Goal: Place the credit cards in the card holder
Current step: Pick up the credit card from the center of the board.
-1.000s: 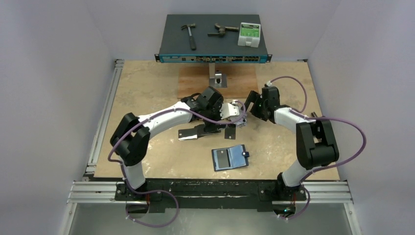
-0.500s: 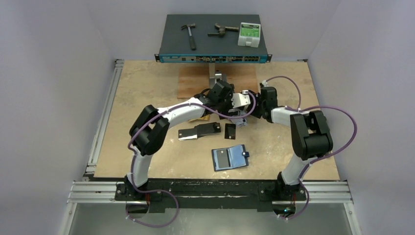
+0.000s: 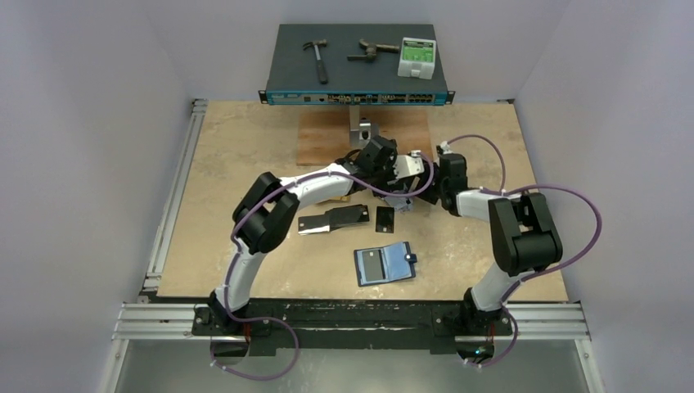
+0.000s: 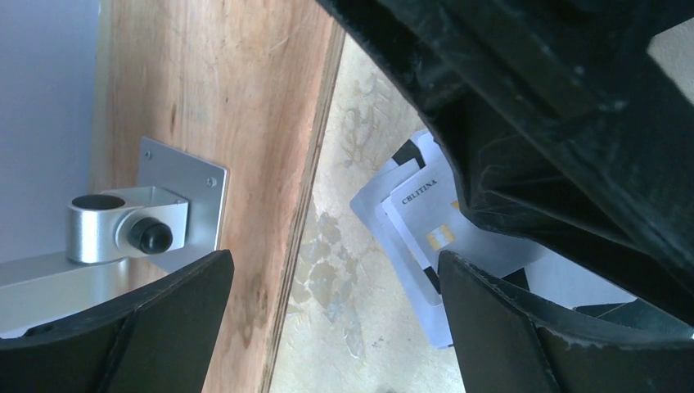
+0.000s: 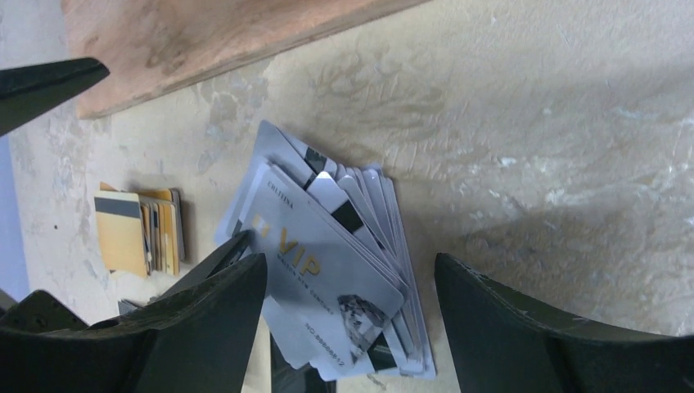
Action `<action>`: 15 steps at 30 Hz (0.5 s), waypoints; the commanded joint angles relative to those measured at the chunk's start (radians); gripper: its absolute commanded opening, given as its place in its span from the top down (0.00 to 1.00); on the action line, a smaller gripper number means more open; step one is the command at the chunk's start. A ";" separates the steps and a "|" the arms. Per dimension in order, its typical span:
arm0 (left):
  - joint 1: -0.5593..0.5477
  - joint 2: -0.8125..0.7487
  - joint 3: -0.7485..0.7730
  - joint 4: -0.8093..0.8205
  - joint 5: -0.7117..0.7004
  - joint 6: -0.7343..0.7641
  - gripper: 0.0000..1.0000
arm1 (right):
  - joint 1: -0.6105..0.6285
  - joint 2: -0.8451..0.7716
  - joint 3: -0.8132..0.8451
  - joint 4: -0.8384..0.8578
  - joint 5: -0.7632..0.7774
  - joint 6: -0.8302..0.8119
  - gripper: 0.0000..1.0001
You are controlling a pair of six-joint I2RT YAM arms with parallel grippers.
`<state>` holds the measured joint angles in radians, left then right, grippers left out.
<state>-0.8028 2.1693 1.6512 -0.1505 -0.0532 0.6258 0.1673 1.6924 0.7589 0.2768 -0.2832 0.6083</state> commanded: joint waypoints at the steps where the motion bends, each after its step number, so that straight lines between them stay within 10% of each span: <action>1: -0.022 0.015 0.032 0.041 -0.021 0.032 0.04 | 0.000 -0.045 -0.038 -0.023 -0.003 -0.015 0.26; 15: -0.078 0.042 0.039 0.006 0.014 0.069 0.04 | -0.001 -0.071 -0.094 0.000 0.019 0.022 0.52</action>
<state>-0.8696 2.1944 1.6650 -0.1276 -0.0589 0.6769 0.1650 1.6421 0.6819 0.2768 -0.2794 0.6159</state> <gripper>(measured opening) 0.965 0.507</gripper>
